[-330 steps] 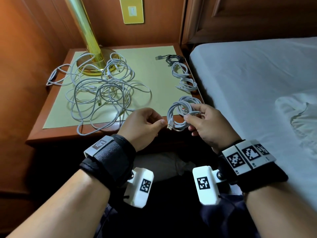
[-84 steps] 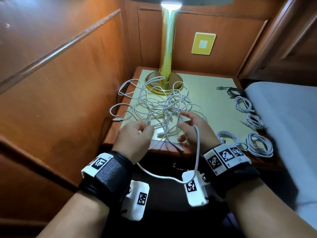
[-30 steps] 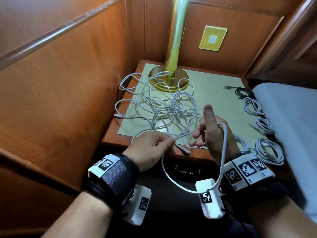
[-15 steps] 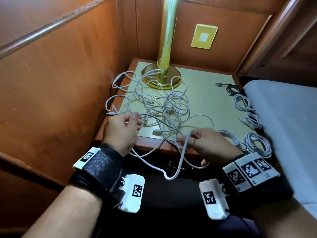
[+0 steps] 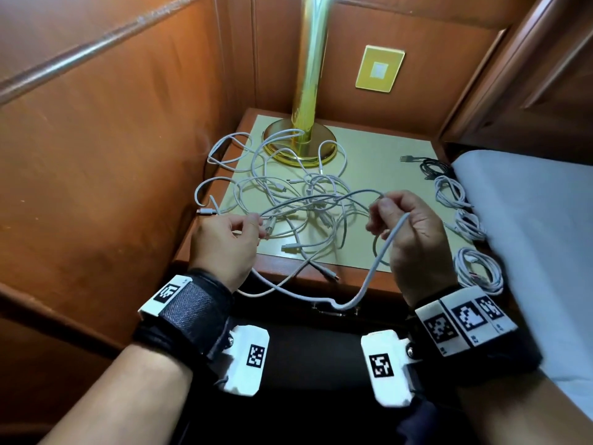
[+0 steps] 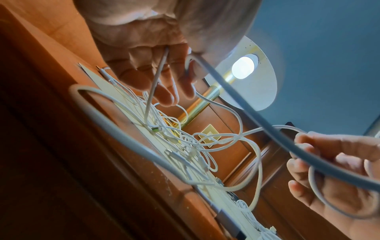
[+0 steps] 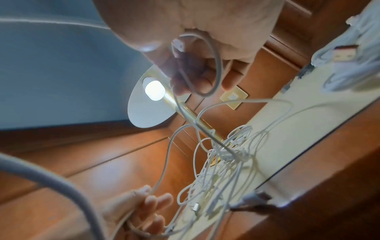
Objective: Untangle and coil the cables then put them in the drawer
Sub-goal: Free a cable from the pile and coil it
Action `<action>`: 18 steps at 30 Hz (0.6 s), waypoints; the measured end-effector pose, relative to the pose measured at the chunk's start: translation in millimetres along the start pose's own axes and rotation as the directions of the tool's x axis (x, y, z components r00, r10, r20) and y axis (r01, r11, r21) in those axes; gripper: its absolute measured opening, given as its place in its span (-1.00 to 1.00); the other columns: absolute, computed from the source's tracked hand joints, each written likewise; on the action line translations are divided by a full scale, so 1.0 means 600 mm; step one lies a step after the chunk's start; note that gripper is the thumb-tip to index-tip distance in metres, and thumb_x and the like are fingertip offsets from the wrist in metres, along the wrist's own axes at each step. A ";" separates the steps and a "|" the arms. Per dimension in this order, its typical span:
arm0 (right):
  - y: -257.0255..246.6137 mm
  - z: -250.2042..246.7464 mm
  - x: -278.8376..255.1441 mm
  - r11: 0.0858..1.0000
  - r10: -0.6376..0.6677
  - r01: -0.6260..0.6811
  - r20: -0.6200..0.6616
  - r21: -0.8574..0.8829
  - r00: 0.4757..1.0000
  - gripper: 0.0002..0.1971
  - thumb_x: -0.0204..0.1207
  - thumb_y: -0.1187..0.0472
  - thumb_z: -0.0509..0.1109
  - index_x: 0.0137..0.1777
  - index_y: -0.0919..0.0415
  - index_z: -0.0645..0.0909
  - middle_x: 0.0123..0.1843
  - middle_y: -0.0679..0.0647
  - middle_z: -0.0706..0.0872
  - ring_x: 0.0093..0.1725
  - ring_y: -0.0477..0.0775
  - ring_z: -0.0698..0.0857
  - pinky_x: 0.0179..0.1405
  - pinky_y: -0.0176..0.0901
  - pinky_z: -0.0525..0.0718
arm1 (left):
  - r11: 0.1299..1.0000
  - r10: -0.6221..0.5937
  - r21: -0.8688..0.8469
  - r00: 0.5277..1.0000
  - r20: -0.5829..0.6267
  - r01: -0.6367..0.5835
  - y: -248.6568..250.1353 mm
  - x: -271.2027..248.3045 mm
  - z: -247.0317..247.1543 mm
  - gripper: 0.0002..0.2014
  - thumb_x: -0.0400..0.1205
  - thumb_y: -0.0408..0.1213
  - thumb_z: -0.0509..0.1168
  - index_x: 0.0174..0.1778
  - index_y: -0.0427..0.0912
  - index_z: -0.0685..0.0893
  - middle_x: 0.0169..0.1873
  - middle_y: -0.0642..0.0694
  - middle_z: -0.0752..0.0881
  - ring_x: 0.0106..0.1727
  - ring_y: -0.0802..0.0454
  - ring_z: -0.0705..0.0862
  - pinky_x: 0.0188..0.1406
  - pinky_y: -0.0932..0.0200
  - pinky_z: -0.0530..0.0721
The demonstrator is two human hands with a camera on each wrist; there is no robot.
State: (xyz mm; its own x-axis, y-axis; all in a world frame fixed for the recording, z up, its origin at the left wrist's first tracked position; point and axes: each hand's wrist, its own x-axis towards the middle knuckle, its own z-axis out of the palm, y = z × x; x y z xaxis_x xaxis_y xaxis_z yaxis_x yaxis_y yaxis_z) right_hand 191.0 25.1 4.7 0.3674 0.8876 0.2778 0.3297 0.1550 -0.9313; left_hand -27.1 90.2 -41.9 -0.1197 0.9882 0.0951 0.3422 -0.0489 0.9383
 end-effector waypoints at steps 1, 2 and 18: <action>-0.001 -0.001 0.002 0.999 0.014 -0.012 -0.040 0.041 0.999 -0.80 0.65 0.12 0.21 -0.14 0.06 0.61 -0.27 0.00 0.76 -0.20 0.00 0.72 -0.16 -0.18 0.60 | 1.000 -0.003 0.004 1.000 -0.017 0.003 -0.001 0.002 -0.003 -0.69 0.60 -0.02 0.29 -0.47 0.10 0.73 -0.37 0.10 0.81 -0.23 -0.04 0.81 -0.02 -0.16 0.80; 0.000 -0.001 0.004 0.996 0.039 -0.033 -0.074 0.083 0.997 -0.80 0.68 0.13 0.18 -0.13 0.07 0.59 -0.21 0.02 0.81 -0.14 0.01 0.75 -0.11 -0.14 0.62 | 1.000 -0.008 0.001 0.999 -0.036 0.008 0.000 0.004 -0.006 -0.69 0.62 -0.07 0.31 -0.46 0.08 0.72 -0.37 0.07 0.81 -0.27 -0.05 0.81 -0.06 -0.17 0.81; -0.041 0.015 0.024 0.231 0.470 -0.357 0.217 0.905 0.856 -0.71 0.70 0.14 0.15 -0.29 0.09 0.43 -0.45 -0.03 0.54 -0.53 -0.08 0.58 -0.31 -0.10 0.80 | 0.999 -0.006 -0.053 0.994 -0.107 0.001 0.009 0.001 -0.007 -0.66 0.53 0.04 0.20 -0.51 0.02 0.68 -0.40 0.06 0.80 -0.39 -0.06 0.81 -0.17 -0.18 0.81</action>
State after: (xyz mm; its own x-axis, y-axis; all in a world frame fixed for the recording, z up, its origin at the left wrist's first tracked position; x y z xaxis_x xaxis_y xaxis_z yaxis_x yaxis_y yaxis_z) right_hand 180.4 37.9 29.4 0.2802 0.9266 -0.2507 -0.8421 0.1119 -0.5275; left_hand -29.1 90.0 -35.4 -0.2208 0.9674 0.1241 0.2921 -0.0558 0.9548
